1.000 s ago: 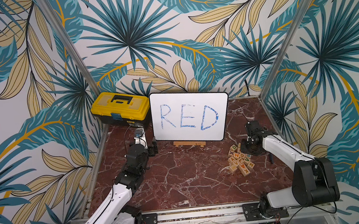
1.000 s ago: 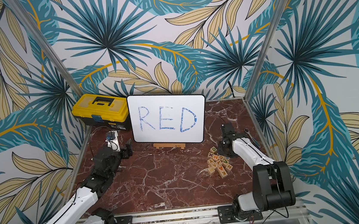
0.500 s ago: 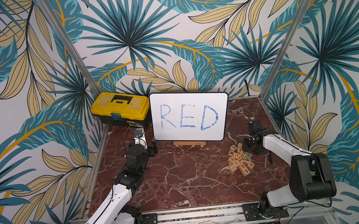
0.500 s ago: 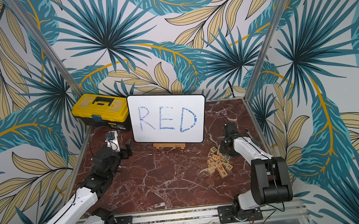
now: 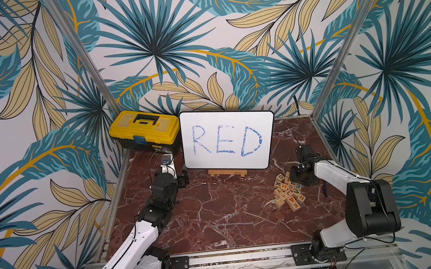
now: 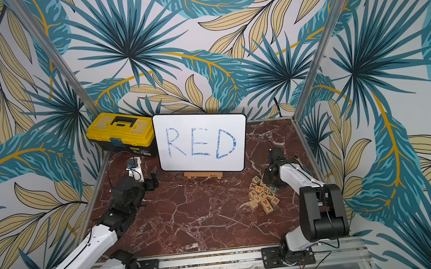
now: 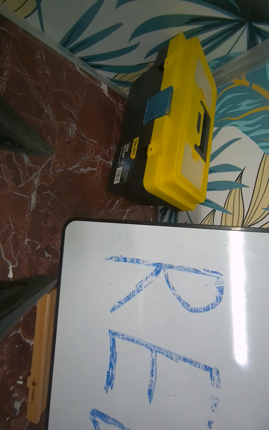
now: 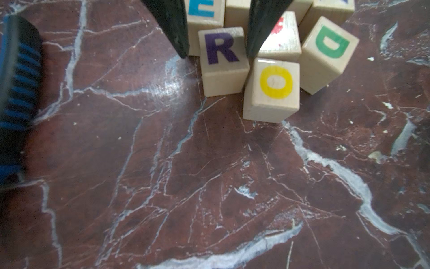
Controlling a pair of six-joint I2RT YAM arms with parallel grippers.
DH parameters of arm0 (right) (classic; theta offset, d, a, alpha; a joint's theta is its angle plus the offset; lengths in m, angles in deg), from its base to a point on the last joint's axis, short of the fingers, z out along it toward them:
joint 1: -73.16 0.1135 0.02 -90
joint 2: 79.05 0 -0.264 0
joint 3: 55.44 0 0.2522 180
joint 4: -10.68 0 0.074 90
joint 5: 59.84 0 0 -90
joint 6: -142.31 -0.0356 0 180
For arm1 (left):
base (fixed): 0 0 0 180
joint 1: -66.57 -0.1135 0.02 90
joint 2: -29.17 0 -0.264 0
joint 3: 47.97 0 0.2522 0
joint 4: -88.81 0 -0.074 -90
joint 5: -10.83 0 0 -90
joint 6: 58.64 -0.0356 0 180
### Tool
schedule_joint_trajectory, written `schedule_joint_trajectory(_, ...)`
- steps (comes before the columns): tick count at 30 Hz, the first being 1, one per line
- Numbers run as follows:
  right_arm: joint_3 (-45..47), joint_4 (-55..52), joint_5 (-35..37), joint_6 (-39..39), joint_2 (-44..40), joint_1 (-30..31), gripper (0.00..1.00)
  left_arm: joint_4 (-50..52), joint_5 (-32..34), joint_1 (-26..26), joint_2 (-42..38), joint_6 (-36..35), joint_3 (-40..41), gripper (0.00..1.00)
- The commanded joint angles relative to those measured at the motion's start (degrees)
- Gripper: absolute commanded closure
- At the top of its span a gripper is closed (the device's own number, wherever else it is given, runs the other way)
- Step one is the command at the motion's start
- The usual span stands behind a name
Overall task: Assemble the uppercase word "red" with letter blocks
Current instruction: Pick up the letter block from the center of the board.
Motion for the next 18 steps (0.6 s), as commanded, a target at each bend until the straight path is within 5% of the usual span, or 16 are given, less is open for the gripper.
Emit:
schedule_joint_trajectory(1, -0.22, -0.18, 0.22, 0.55, 1.29, -0.14, 0.57, 0.74, 0.73, 0.24, 0.05, -0.55, -3.47, 0.2)
schedule_joint_trajectory(18, -2.41, -0.68, 2.13, 0.52, 2.54, -0.14, 0.67, 1.17, 1.14, 0.2, -1.39, -0.54, -2.72, 0.2)
